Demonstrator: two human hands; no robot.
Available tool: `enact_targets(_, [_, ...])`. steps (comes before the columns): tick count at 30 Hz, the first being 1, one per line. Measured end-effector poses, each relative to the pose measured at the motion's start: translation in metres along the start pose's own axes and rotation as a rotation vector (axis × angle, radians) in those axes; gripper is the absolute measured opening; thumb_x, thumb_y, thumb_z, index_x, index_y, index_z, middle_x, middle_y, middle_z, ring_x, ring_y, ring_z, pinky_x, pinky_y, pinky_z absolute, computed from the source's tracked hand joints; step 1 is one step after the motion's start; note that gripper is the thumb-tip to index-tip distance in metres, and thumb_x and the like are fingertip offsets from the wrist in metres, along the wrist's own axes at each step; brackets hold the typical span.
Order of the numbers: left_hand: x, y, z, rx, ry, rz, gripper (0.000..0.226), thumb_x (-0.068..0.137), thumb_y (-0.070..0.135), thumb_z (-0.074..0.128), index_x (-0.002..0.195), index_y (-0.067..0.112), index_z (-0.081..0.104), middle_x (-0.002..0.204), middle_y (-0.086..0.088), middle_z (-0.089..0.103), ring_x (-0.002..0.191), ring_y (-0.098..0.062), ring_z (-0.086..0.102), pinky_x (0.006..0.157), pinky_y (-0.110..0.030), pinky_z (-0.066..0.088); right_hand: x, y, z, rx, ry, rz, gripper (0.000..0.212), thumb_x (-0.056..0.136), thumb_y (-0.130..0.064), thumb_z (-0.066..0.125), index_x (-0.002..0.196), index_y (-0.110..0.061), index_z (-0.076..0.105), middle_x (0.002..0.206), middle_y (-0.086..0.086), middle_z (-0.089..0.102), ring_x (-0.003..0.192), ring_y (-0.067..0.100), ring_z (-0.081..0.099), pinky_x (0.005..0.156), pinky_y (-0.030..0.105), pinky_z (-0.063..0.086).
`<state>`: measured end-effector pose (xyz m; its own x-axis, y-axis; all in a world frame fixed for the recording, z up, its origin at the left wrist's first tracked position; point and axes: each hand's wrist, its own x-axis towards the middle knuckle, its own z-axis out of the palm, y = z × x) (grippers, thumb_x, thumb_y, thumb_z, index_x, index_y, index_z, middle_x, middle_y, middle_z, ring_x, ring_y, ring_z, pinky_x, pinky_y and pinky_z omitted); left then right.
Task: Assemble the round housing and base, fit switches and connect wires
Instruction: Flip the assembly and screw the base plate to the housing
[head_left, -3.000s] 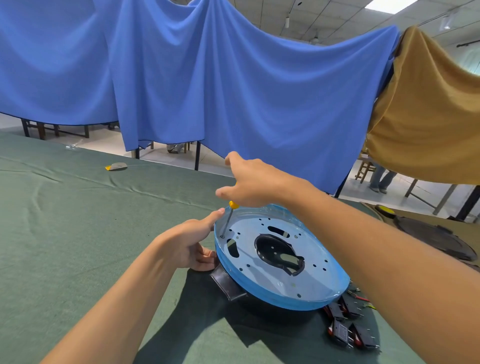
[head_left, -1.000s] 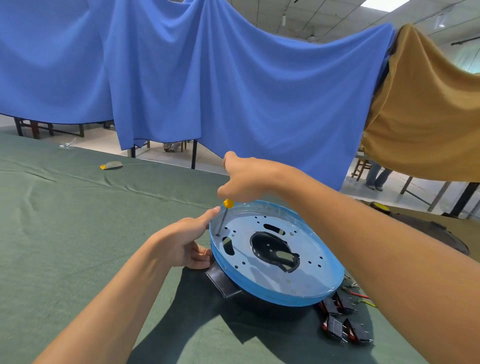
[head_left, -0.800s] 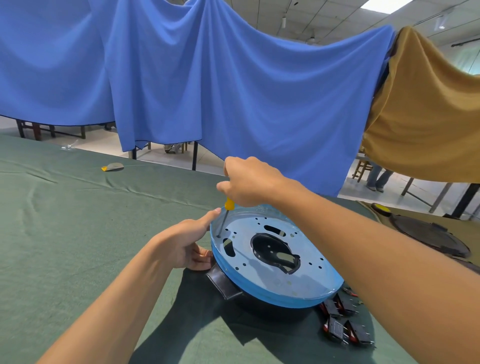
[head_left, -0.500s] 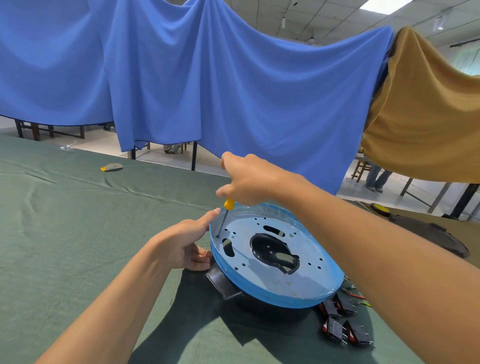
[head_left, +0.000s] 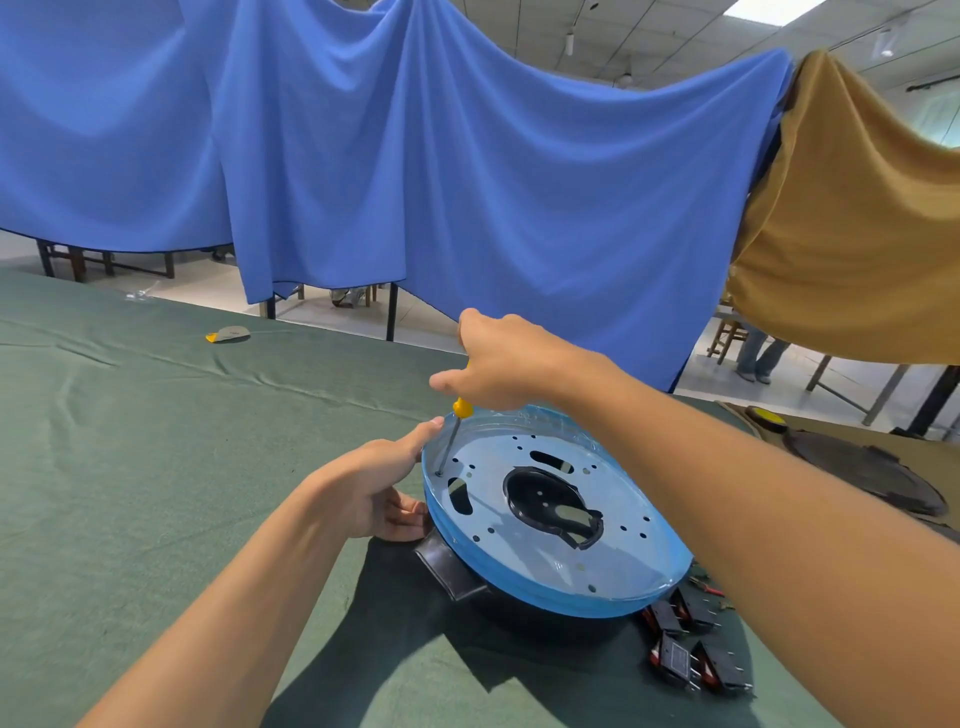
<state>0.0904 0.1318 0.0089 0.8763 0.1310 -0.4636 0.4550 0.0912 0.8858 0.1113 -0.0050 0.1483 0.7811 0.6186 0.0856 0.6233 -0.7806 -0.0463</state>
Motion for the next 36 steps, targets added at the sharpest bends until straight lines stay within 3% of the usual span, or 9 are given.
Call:
enact_targets(6, [0.001,0.000,-0.001,-0.006,0.000,-0.005,0.070,0.078,0.072,0.062,0.107,0.009,0.062,0.060,-0.011,0.065,0.061,-0.026,0.057,0.060,-0.035,0.057,-0.001,-0.002,-0.002,0.026,-0.031,-0.071,0.035,0.092,-0.027,0.052,0.122,-0.013,0.042,0.099,0.008,0.055,0.079,0.023,0.052,0.062,0.035,0.041])
enact_targets(10, [0.001,-0.001,-0.001,-0.006,0.004,0.002,0.071,0.078,0.073,0.062,0.109,0.009,0.062,0.063,-0.011,0.065,0.063,-0.026,0.058,0.061,-0.035,0.057,0.000,-0.003,0.000,-0.014,0.008,-0.011,0.030,0.093,-0.040,0.052,0.102,-0.012,0.045,0.084,0.003,0.056,0.075,0.022,0.055,0.054,0.032,0.035])
enact_targets(14, [0.001,-0.001,-0.001,-0.015,0.011,0.001,0.069,0.077,0.073,0.063,0.105,0.009,0.063,0.064,-0.011,0.065,0.061,-0.026,0.059,0.060,-0.035,0.057,-0.001,-0.002,-0.010,-0.041,-0.133,-0.038,0.042,0.089,-0.035,0.054,0.118,-0.012,0.035,0.084,0.005,0.058,0.064,0.018,0.052,0.051,0.029,0.039])
enact_targets(16, [0.000,0.000,-0.001,-0.015,0.007,0.006,0.070,0.077,0.072,0.063,0.105,0.008,0.064,0.064,-0.011,0.064,0.059,-0.025,0.058,0.060,-0.035,0.057,-0.001,-0.002,-0.006,0.018,-0.081,-0.077,0.039,0.089,-0.025,0.053,0.124,-0.014,0.038,0.097,0.008,0.059,0.074,0.022,0.053,0.061,0.035,0.046])
enact_targets(20, [0.000,-0.002,0.001,-0.013,0.000,0.010,0.070,0.078,0.073,0.063,0.107,0.010,0.064,0.062,-0.010,0.063,0.059,-0.024,0.058,0.060,-0.034,0.057,0.000,-0.001,0.004,0.002,0.045,-0.053,0.039,0.094,-0.042,0.053,0.121,-0.015,0.044,0.106,0.004,0.049,0.095,0.028,0.050,0.074,0.040,0.042])
enact_targets(25, [0.001,-0.001,-0.001,-0.013,-0.001,0.008,0.069,0.077,0.073,0.063,0.103,0.009,0.064,0.064,-0.011,0.062,0.059,-0.024,0.057,0.060,-0.034,0.056,0.001,0.004,-0.006,0.014,-0.101,-0.043,0.045,0.089,-0.037,0.054,0.126,-0.016,0.039,0.108,0.004,0.057,0.097,0.025,0.059,0.077,0.041,0.050])
enact_targets(30, [0.000,-0.001,0.000,-0.009,-0.004,0.001,0.074,0.077,0.074,0.062,0.112,0.009,0.062,0.072,-0.013,0.061,0.061,-0.024,0.058,0.060,-0.034,0.056,0.000,0.002,0.005,0.001,0.065,-0.047,0.034,0.093,-0.037,0.052,0.119,-0.015,0.047,0.107,0.004,0.053,0.098,0.029,0.052,0.073,0.039,0.043])
enact_targets(33, [0.001,-0.001,-0.001,-0.013,-0.004,0.011,0.072,0.077,0.074,0.062,0.110,0.009,0.063,0.073,-0.012,0.063,0.063,-0.025,0.058,0.061,-0.034,0.056,-0.001,0.003,-0.003,-0.009,-0.037,-0.016,0.051,0.089,-0.049,0.055,0.126,-0.016,0.040,0.102,0.000,0.049,0.097,0.026,0.052,0.070,0.037,0.042])
enact_targets(36, [0.001,-0.001,-0.002,-0.019,-0.001,0.009,0.071,0.077,0.073,0.062,0.109,0.010,0.063,0.065,-0.011,0.064,0.061,-0.024,0.058,0.060,-0.034,0.056,0.000,0.003,-0.008,-0.037,-0.107,-0.056,0.045,0.090,-0.035,0.054,0.128,-0.015,0.038,0.102,0.004,0.056,0.086,0.022,0.057,0.066,0.036,0.046])
